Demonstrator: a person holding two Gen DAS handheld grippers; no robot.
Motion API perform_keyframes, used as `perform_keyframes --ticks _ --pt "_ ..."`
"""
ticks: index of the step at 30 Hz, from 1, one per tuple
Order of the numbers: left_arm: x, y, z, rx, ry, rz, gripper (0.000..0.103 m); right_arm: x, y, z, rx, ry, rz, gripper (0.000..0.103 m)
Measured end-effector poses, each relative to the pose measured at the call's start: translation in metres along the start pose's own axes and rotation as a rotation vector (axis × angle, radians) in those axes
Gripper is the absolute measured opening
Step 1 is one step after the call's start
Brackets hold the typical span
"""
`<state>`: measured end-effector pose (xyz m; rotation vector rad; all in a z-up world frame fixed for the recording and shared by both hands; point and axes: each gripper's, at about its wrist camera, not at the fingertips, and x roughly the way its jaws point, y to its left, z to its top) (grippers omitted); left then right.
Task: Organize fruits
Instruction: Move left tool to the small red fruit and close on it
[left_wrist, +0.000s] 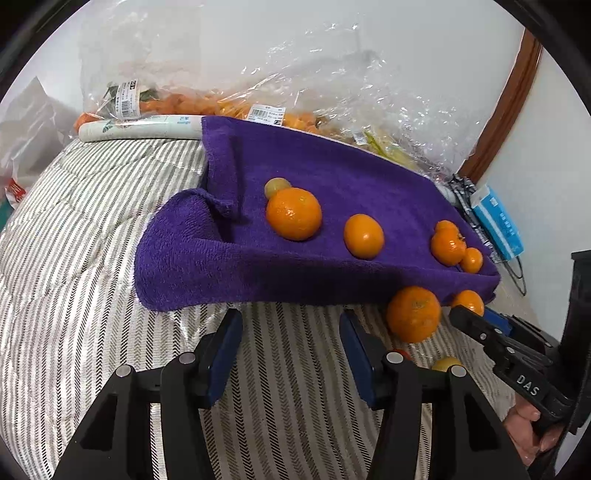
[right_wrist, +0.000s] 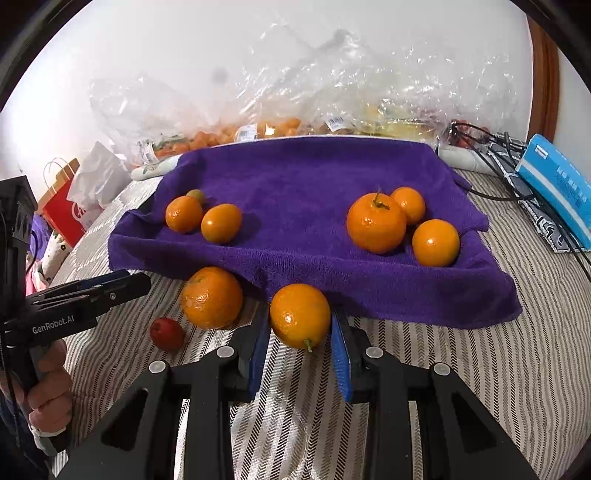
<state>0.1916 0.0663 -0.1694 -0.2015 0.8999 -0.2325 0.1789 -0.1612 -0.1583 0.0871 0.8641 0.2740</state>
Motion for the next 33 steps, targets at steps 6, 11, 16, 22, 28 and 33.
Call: perform_keyframes --ticks 6,11,16,22,28,33 --pt "-0.016 -0.008 -0.001 0.043 -0.061 -0.077 0.052 -0.006 -0.007 -0.001 0.021 -0.021 -0.032 0.032" --pt "-0.026 -0.023 -0.006 0.122 -0.093 -0.132 0.053 -0.011 -0.015 -0.002 0.036 -0.044 -0.074 0.032" --pt "-0.024 -0.04 -0.013 0.208 -0.074 -0.145 0.053 -0.012 -0.02 -0.002 0.037 -0.045 -0.105 0.032" --pt "-0.019 -0.049 -0.019 0.259 -0.014 -0.196 0.053 -0.016 -0.023 -0.004 0.036 -0.057 -0.126 0.032" --pt "-0.014 -0.062 -0.028 0.321 0.021 -0.175 0.053 -0.016 -0.024 -0.005 0.032 -0.06 -0.13 0.032" --pt "-0.007 -0.061 -0.027 0.297 0.045 -0.147 0.05 -0.018 -0.022 -0.005 0.03 -0.067 -0.144 0.032"
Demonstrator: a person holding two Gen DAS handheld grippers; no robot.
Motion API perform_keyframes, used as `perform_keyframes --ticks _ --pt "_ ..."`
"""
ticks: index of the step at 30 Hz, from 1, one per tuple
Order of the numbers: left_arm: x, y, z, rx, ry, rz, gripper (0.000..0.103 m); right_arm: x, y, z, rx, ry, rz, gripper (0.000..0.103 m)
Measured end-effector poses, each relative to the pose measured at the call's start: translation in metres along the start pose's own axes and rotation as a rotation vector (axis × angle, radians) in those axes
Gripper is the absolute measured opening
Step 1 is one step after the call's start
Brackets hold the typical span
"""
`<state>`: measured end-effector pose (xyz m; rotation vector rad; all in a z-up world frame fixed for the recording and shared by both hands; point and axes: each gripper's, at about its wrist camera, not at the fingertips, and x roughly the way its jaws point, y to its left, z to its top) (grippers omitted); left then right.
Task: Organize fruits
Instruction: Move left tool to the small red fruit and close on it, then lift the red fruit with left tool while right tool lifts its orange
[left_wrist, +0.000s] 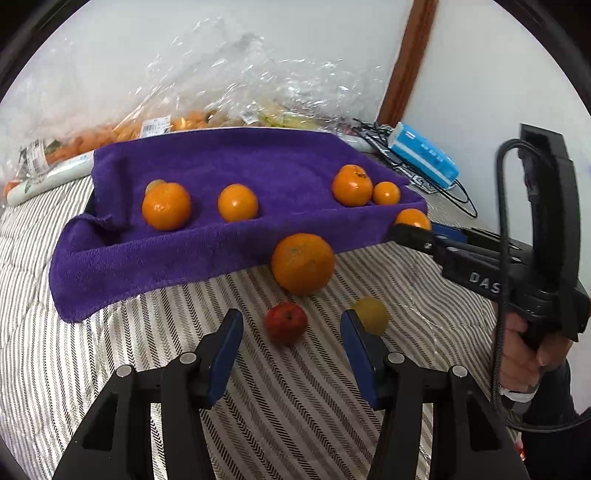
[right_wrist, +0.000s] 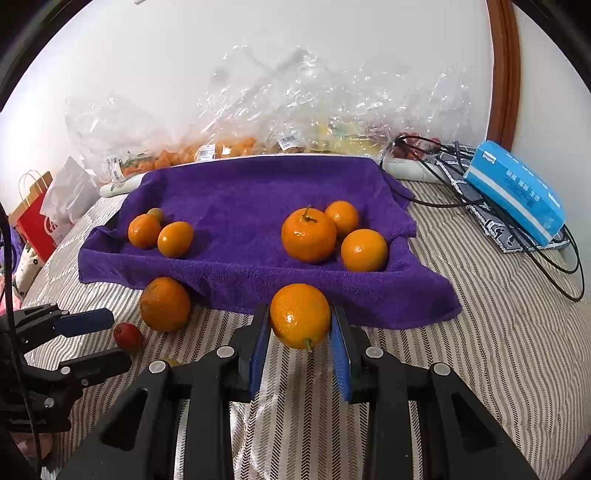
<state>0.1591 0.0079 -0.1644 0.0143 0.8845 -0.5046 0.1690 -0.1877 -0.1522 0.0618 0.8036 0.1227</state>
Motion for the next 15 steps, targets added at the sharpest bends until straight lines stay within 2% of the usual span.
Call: perform_keyframes --ticks 3,9,15 --pt "0.0035 0.0022 0.0007 -0.013 0.013 0.0 0.045 -0.002 -0.0045 0.0011 0.025 -0.003 0.015 0.032" --pt "0.0085 -0.001 0.0006 0.001 0.037 -0.015 0.024 -0.0003 -0.0072 0.0016 0.055 0.009 0.04 0.032" --pt "0.0057 -0.0004 0.0015 0.001 0.022 -0.019 0.024 0.001 -0.0046 0.0009 0.047 0.012 0.042 0.032"
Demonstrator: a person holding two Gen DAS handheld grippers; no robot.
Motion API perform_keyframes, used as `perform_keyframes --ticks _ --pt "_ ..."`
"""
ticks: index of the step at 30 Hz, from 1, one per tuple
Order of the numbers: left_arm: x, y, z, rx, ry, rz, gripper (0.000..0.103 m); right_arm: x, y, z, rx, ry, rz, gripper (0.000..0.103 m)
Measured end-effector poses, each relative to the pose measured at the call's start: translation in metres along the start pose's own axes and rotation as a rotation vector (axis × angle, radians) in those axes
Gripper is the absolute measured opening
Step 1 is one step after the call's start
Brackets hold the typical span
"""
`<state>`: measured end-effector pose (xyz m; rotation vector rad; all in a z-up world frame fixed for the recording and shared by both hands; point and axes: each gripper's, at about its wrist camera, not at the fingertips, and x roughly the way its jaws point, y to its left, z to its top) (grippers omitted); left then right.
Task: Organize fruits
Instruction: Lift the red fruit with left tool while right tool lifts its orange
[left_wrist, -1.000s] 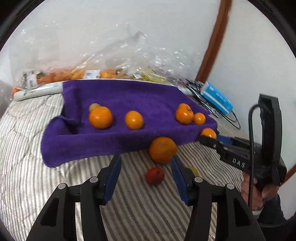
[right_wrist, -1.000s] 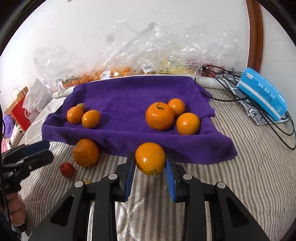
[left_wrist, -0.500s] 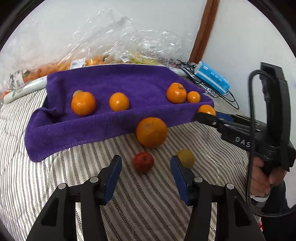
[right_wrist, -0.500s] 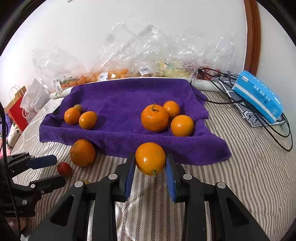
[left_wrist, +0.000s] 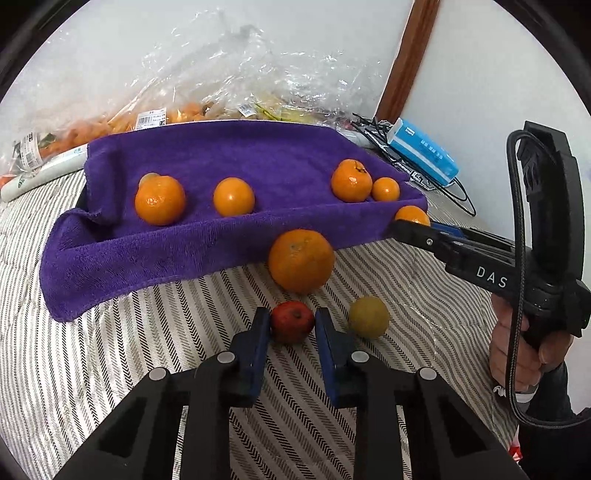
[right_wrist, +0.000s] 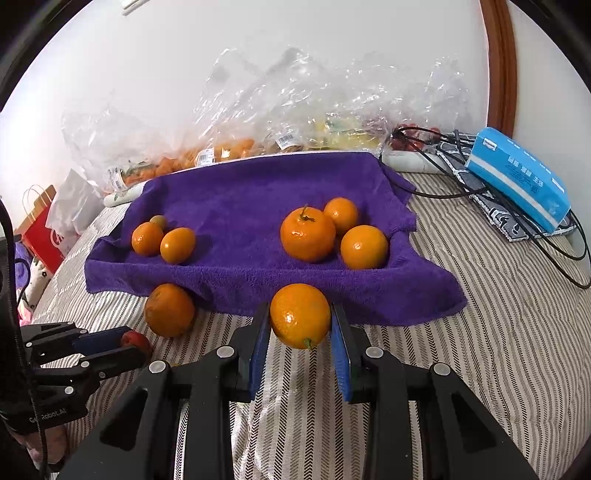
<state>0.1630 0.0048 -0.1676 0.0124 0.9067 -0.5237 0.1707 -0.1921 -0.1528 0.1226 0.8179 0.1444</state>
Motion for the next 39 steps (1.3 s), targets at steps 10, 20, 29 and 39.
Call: perform_keyframes --ticks 10,20,29,39 --pt "0.003 0.003 0.002 -0.01 0.021 0.014 0.024 0.002 0.002 -0.002 -0.008 0.005 -0.001 0.032" --pt "-0.006 0.004 0.001 -0.022 -0.035 0.012 0.024 0.0 0.001 -0.001 0.001 -0.011 0.016 0.032" --pt "-0.021 0.019 0.005 -0.093 -0.088 0.007 0.024 -0.013 0.009 -0.001 -0.023 -0.071 0.06 0.032" --pt "-0.052 0.042 0.019 -0.18 -0.182 0.05 0.024 -0.039 0.017 0.021 -0.055 -0.08 0.075 0.032"
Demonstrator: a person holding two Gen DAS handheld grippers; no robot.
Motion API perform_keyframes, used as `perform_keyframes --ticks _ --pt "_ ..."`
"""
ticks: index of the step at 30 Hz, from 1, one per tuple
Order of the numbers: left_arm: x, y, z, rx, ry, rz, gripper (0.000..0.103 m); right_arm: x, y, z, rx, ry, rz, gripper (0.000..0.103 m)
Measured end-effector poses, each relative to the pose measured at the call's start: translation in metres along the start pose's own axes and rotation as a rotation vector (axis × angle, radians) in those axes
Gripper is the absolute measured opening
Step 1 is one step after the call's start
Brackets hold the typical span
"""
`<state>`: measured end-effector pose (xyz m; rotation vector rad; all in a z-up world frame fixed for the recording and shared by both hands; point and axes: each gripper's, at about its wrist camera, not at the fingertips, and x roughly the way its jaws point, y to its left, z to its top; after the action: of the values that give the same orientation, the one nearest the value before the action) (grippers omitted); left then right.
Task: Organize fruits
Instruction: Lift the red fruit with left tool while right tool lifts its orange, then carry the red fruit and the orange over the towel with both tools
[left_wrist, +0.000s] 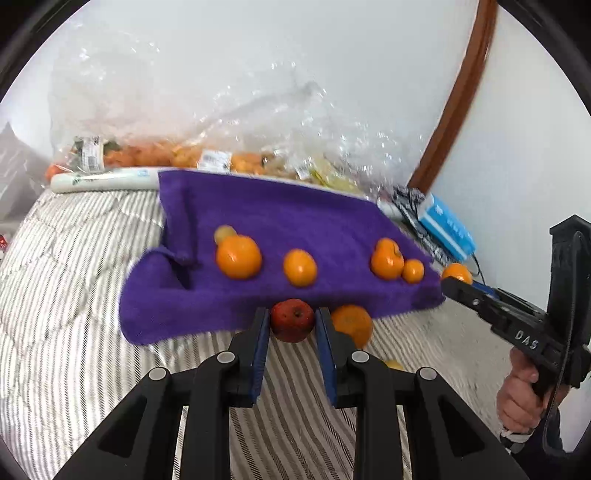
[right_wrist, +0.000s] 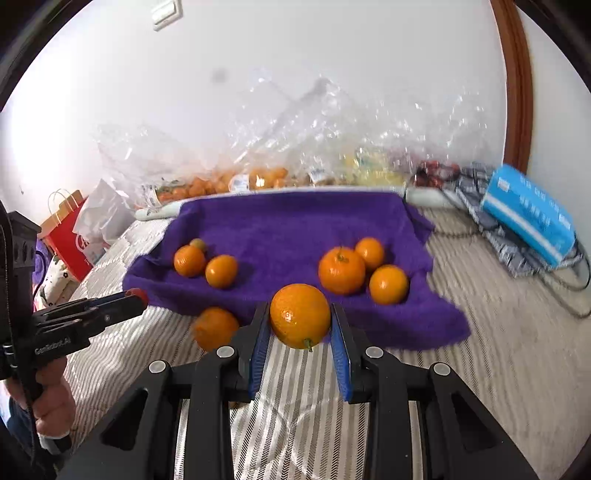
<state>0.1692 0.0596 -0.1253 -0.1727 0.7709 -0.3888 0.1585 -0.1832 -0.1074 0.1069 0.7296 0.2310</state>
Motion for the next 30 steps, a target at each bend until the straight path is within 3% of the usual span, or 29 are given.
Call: perform_keyframes --ticks 10,16,22,27,30 --pt "-0.018 -0.004 0.049 -0.02 -0.071 0.005 0.024 -0.009 0.001 0.05 -0.035 -0.055 -0.031 0.032" --pt "0.006 -0.004 0.071 -0.043 -0.093 0.033 0.024 0.002 0.004 0.07 -0.039 -0.102 -0.019 0.032" --pt "0.04 0.003 0.081 -0.108 -0.059 0.035 0.024 0.016 0.006 0.092 -0.052 -0.126 -0.01 0.032" --pt "0.057 0.013 0.068 -0.117 -0.055 0.071 0.024 0.036 -0.001 0.079 -0.044 -0.106 0.011 0.032" --pt "0.063 0.02 0.062 -0.137 -0.044 0.051 0.024 0.051 -0.004 0.065 -0.068 -0.062 -0.005 0.032"
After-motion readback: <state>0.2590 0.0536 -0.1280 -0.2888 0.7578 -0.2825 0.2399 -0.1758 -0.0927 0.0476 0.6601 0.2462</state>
